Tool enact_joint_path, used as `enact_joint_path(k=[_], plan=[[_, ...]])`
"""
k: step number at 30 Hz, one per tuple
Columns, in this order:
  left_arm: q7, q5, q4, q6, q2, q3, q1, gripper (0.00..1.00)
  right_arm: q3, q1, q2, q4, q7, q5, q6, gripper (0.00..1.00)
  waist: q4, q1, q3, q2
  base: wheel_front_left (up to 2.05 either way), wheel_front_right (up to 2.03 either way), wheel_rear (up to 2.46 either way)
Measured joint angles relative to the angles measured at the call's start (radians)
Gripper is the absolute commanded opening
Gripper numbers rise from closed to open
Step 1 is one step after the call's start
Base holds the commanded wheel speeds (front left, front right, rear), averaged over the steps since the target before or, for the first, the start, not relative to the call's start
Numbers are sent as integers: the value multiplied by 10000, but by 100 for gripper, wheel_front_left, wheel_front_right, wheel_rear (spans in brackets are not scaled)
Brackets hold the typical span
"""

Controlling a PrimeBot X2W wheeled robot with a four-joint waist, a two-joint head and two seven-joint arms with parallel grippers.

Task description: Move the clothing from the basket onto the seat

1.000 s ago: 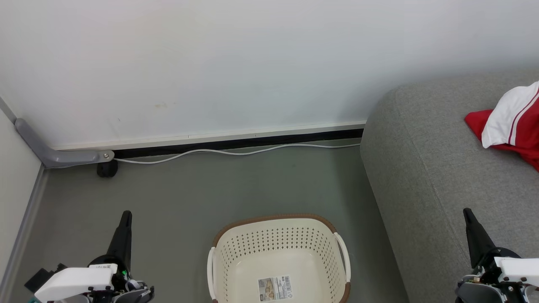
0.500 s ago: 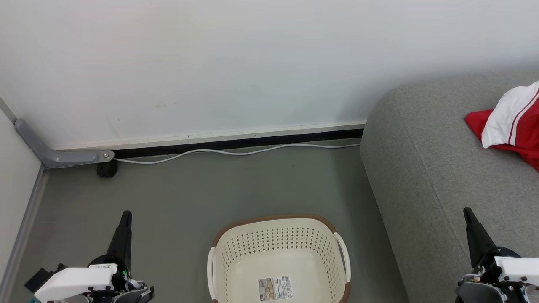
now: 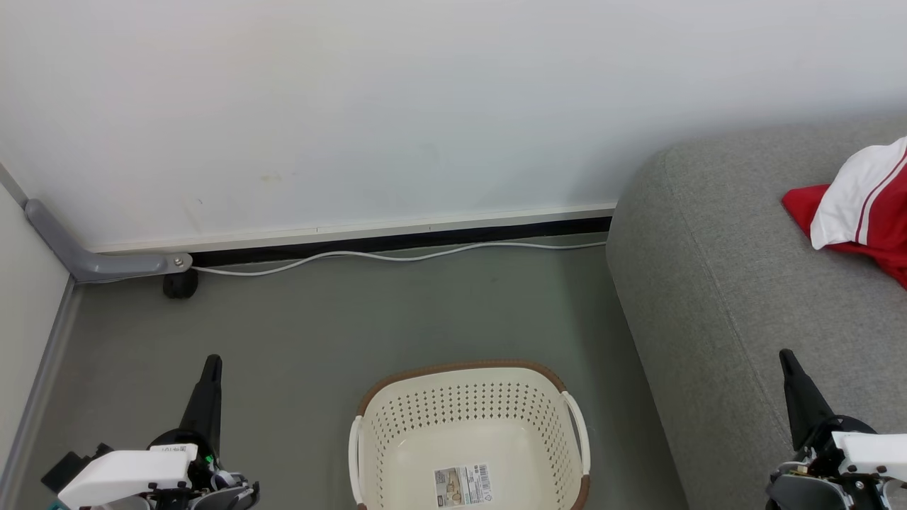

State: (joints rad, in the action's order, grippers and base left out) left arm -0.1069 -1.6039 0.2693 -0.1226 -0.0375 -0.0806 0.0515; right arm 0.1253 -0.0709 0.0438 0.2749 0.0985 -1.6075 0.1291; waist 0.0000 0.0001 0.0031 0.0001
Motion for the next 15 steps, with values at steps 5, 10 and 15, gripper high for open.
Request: enact_joint_path(k=[5, 10, 15], plan=[[0, 0, 0, 0, 0, 0, 0, 0, 4, 0, -2, 0, 54, 0, 0, 0, 0, 0, 0, 0, 0, 0, 0], [0, 0, 0, 0, 0, 0, 0, 0, 6, -1, -4, 0, 54, 0, 0, 0, 0, 0, 0, 0, 0, 0, 0], [0, 0, 0, 0, 0, 0, 0, 0, 8, -1, -6, 0, 54, 0, 0, 0, 0, -1, 0, 0, 0, 0, 0]])
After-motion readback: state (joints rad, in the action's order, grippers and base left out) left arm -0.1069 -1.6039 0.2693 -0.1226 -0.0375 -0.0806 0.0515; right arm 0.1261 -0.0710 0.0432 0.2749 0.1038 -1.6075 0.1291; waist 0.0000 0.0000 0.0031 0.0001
